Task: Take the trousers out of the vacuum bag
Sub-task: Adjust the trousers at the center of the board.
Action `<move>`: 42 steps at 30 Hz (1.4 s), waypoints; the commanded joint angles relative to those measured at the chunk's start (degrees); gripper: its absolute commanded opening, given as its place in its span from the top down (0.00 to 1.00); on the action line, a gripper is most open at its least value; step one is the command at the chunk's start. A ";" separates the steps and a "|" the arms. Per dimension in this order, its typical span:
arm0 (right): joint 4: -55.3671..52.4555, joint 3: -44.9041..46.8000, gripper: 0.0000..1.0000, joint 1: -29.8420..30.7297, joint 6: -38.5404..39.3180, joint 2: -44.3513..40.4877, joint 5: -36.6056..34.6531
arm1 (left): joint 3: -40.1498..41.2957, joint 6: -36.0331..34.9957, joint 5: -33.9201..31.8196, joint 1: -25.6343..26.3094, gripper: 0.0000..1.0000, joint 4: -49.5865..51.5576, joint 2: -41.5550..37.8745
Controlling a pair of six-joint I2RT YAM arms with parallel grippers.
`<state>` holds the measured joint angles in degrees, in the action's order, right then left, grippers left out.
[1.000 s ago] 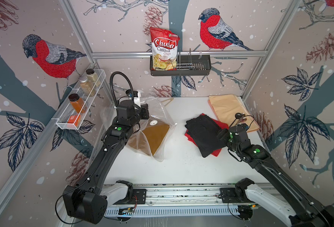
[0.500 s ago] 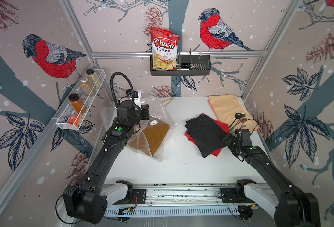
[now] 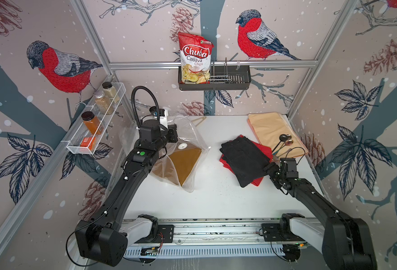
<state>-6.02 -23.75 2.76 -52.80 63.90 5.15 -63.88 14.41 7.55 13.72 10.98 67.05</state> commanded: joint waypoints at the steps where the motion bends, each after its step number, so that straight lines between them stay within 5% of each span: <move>1: 6.07 -0.60 0.18 -0.36 -1.58 2.31 2.82 | -0.04 -0.69 0.94 0.17 1.00 -2.02 -0.21; 9: 8.46 -2.00 0.29 -1.64 0.36 4.66 1.94 | 0.56 -0.79 0.62 0.11 1.00 -1.93 -0.35; 19: 9.92 -5.99 1.00 -2.86 2.69 7.64 2.79 | 0.84 -0.70 0.54 0.16 1.00 -1.91 -0.78; 33: 13.40 -21.13 1.00 -0.94 16.99 11.05 -0.93 | 1.77 -0.09 1.37 0.12 1.00 -3.42 -0.34; 42: 10.19 -23.77 1.00 -3.00 16.75 16.75 -5.03 | 2.08 -0.48 0.98 0.09 1.00 -3.24 -0.79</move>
<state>3.77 -48.10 0.32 -35.99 79.81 3.84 -62.02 14.24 7.92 13.72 9.37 66.57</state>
